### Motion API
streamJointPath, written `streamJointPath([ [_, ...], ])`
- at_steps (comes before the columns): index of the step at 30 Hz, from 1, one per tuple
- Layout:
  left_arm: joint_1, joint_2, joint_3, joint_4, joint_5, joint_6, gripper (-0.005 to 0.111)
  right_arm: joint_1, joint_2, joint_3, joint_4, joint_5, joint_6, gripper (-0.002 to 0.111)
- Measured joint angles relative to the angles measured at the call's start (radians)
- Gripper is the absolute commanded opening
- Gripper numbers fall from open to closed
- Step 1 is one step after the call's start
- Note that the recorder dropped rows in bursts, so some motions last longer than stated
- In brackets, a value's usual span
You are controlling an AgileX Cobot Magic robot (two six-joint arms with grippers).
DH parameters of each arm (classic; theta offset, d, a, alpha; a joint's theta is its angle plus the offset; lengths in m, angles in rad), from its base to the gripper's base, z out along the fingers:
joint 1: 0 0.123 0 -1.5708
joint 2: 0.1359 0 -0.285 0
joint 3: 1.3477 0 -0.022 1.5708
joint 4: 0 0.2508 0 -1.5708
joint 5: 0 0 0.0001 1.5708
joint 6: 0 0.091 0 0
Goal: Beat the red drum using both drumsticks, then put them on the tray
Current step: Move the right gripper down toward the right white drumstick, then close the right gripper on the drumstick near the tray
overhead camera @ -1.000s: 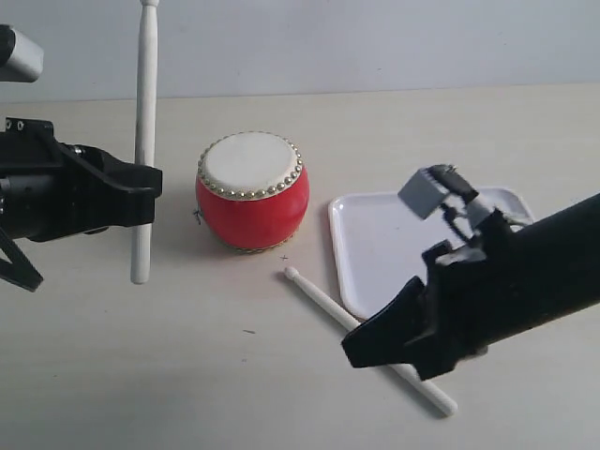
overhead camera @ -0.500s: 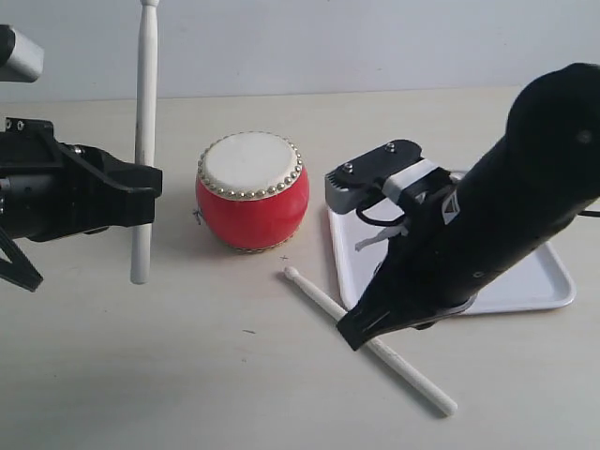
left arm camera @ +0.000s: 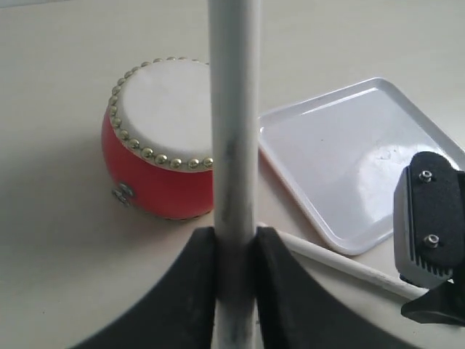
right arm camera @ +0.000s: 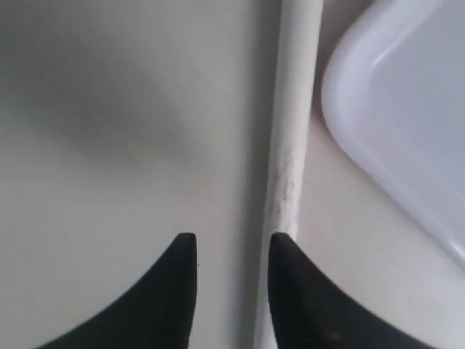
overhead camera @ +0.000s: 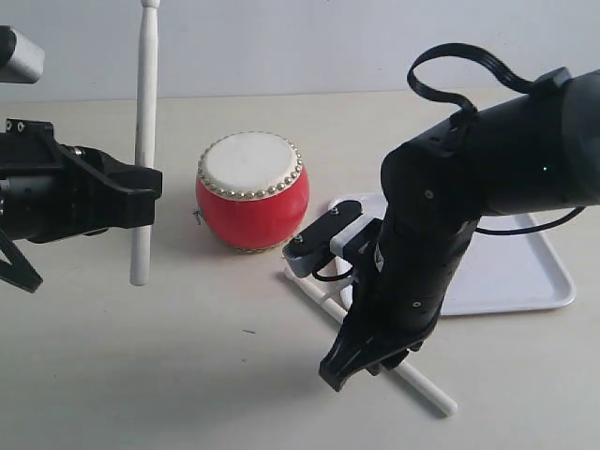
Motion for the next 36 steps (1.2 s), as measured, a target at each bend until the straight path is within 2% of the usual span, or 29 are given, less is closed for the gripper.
streamJointPath([
  [36,0.002,0.000,0.000,0.000,0.044,0.000,0.000,0.000,0.064,-0.004,-0.105,-0.060,0.009,0.034],
])
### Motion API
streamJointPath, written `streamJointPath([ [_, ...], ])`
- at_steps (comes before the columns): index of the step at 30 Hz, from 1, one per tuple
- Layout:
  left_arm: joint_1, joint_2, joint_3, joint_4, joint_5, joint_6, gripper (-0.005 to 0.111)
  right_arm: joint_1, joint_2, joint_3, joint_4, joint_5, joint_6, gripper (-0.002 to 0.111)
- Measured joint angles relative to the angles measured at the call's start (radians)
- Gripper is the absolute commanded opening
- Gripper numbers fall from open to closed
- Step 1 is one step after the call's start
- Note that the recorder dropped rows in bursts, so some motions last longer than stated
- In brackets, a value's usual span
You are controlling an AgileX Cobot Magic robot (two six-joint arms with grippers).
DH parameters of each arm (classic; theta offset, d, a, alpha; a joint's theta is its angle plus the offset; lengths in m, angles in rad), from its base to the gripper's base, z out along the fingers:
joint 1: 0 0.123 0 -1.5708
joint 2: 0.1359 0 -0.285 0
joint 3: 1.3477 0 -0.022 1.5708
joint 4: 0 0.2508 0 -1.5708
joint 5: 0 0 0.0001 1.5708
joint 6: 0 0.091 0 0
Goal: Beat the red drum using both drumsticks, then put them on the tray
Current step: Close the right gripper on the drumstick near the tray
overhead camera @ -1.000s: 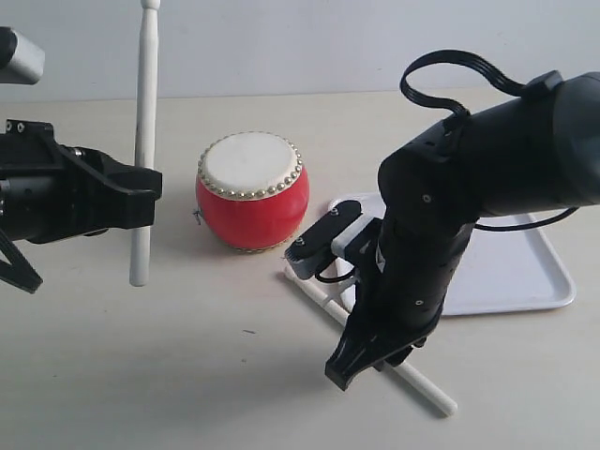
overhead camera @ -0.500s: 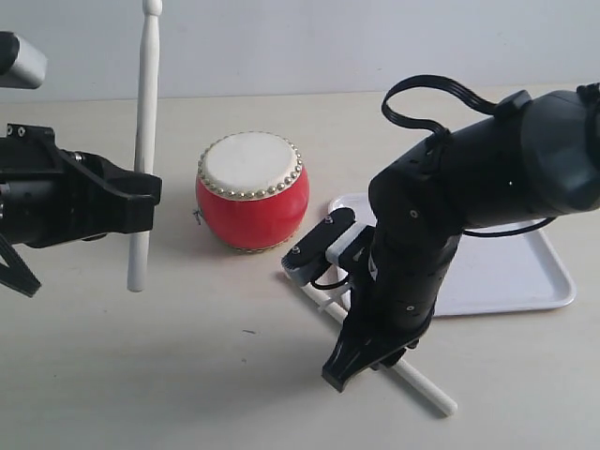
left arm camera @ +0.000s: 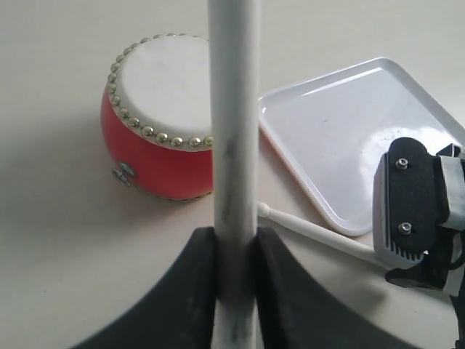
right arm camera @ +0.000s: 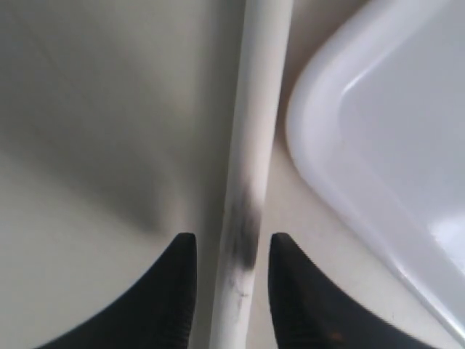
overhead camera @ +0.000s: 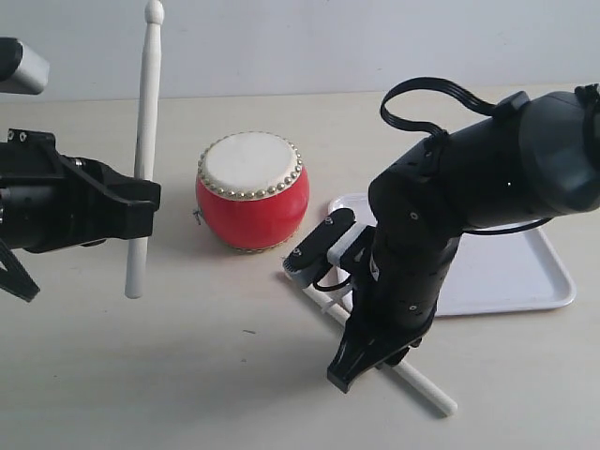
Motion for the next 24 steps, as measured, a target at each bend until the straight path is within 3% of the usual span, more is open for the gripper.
streamJointPath([
  [24,0.000,0.000,0.000,0.000,0.019,0.000,0.000,0.000,0.048,-0.009,0.008,0.009,0.000,0.033],
])
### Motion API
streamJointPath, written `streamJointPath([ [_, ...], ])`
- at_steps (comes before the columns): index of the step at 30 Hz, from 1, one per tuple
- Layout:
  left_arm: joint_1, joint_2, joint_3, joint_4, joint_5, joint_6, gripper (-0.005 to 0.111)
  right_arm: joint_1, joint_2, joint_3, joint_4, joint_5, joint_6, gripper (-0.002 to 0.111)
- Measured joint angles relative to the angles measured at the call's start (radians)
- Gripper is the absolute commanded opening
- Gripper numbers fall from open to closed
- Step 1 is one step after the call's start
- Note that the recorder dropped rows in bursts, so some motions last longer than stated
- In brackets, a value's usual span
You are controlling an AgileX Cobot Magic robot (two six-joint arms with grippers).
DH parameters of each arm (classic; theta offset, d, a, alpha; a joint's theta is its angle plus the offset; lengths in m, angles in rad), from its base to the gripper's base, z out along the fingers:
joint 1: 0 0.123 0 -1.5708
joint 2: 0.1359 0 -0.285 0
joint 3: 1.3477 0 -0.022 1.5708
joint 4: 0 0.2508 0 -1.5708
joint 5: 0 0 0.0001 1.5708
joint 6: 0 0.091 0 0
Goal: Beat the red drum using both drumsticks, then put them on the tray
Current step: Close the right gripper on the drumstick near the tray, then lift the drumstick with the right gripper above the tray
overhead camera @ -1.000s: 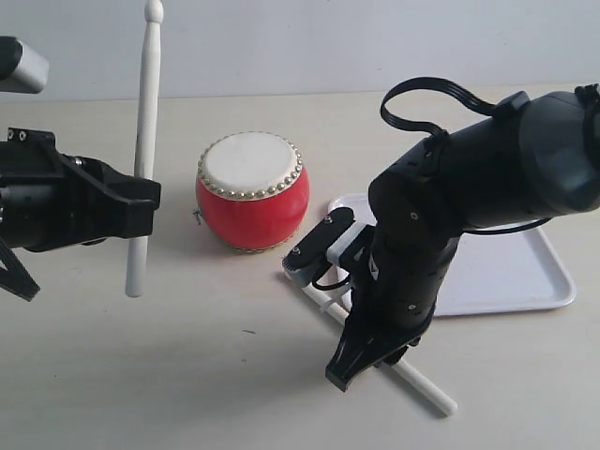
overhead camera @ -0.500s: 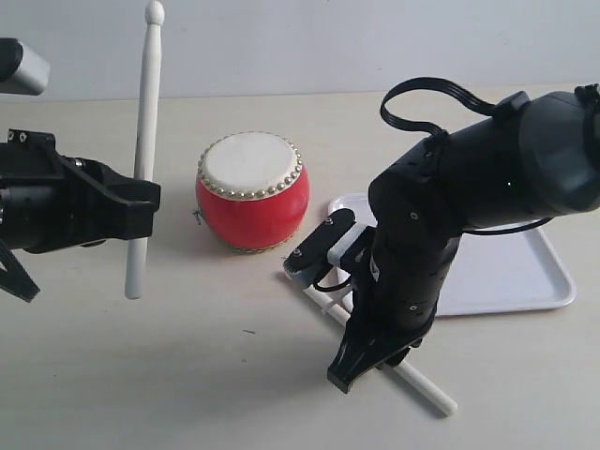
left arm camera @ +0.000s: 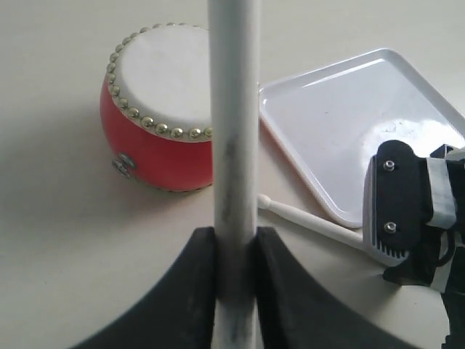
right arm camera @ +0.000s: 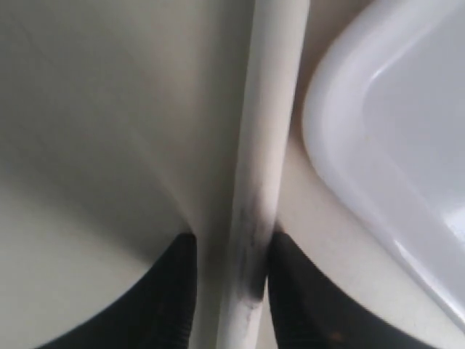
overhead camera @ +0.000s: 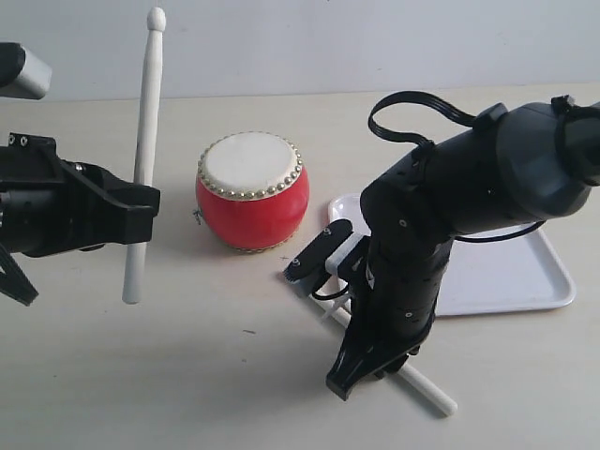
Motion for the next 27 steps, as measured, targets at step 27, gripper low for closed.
streamJointPath([
  [27,0.000,0.000,0.000,0.000,0.044,0.265,0.000,0.000,-0.121,-0.007,0.088,0.045,-0.050,0.000],
])
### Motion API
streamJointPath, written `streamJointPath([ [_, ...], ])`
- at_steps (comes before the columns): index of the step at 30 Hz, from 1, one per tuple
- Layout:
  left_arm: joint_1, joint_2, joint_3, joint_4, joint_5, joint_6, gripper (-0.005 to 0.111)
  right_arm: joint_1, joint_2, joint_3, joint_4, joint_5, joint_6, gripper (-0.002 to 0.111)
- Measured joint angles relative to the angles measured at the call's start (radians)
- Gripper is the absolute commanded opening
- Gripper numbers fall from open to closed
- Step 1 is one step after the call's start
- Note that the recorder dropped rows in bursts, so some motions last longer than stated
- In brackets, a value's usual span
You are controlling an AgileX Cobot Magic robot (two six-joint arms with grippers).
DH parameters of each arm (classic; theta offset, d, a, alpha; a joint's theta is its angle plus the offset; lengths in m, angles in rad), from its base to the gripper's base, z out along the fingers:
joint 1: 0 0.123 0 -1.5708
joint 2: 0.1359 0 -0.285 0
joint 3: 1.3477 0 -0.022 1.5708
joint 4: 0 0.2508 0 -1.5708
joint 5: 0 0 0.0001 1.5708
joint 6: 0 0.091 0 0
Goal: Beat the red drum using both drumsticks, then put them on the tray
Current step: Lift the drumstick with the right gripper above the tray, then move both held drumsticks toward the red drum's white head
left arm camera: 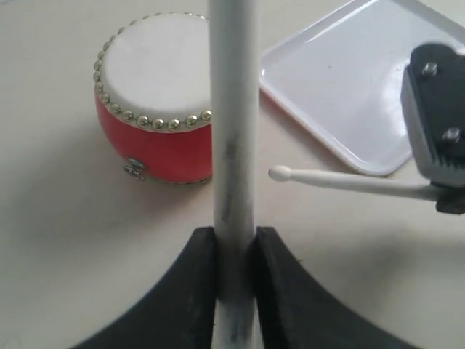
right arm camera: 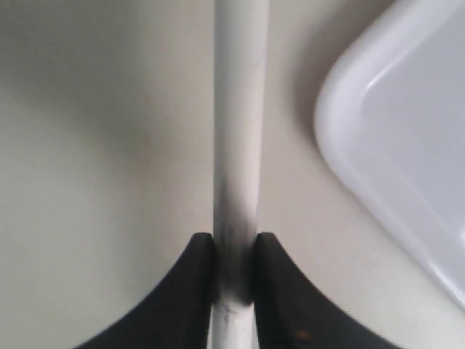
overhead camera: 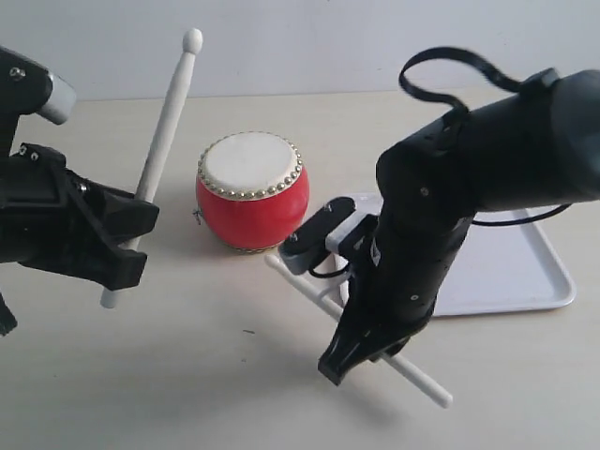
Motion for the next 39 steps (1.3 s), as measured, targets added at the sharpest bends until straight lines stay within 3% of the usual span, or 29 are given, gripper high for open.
streamJointPath([
  [6,0.000,0.000,0.000,0.013,0.002,0.136,0.000,0.000,-0.127,-0.058,0.007,0.003,-0.002,0.000],
  [11,0.021,0.000,-0.010,0.037,0.028,0.138,0.000,0.000,-0.181,-0.113,-0.021,0.005,-0.004,0.000],
  [18,0.136,0.027,-0.168,0.052,0.320,0.045,0.000,0.000,-0.194,-0.163,-0.072,0.005,0.014,0.000],
  [21,0.155,0.066,-0.230,0.071,0.444,-0.008,0.000,0.000,-0.194,-0.174,-0.101,0.005,0.016,0.000],
  [32,0.157,0.308,-0.392,0.158,0.659,-0.049,0.000,0.000,-0.194,-0.177,-0.635,0.108,0.214,0.000],
  [39,0.157,0.396,-0.521,0.272,0.771,-0.109,0.000,0.000,-0.134,-0.217,-0.716,0.135,0.203,0.000],
])
